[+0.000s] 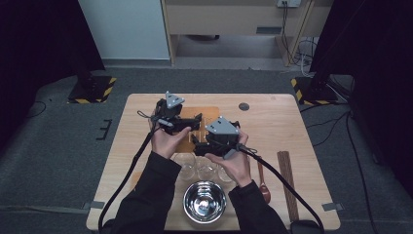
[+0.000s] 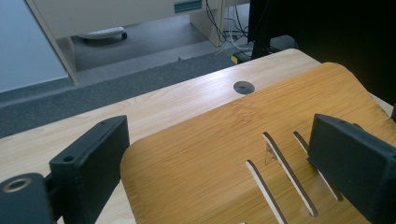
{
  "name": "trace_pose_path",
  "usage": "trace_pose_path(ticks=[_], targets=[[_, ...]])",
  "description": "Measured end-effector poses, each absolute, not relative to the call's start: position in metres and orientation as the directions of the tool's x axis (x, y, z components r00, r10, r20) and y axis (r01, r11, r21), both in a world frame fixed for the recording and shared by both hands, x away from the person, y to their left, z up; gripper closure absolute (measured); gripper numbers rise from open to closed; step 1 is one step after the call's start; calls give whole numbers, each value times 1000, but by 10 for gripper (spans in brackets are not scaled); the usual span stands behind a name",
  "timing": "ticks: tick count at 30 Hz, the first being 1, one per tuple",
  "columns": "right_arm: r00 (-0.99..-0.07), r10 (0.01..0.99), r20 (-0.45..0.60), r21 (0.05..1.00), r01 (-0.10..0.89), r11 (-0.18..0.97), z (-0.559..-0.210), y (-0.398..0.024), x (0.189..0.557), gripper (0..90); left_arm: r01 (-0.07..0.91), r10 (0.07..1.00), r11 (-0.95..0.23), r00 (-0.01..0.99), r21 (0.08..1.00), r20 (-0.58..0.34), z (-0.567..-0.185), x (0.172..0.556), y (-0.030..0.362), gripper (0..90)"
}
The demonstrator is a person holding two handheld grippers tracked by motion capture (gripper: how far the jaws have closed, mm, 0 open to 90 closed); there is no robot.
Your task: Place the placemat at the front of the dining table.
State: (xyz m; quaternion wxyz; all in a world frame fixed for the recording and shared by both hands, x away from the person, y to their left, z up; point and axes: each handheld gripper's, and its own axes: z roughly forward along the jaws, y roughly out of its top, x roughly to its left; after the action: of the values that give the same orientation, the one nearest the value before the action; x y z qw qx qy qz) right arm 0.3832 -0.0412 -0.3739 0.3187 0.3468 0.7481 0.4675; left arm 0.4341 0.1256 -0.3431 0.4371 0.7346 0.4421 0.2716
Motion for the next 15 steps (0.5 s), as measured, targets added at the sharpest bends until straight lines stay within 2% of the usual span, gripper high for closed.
trace_pose_path(ticks=[15], targets=[[-537, 828, -162, 924, 212, 319, -367, -60, 399, 16, 395, 877, -236, 480, 888, 20, -336, 452, 107, 58]])
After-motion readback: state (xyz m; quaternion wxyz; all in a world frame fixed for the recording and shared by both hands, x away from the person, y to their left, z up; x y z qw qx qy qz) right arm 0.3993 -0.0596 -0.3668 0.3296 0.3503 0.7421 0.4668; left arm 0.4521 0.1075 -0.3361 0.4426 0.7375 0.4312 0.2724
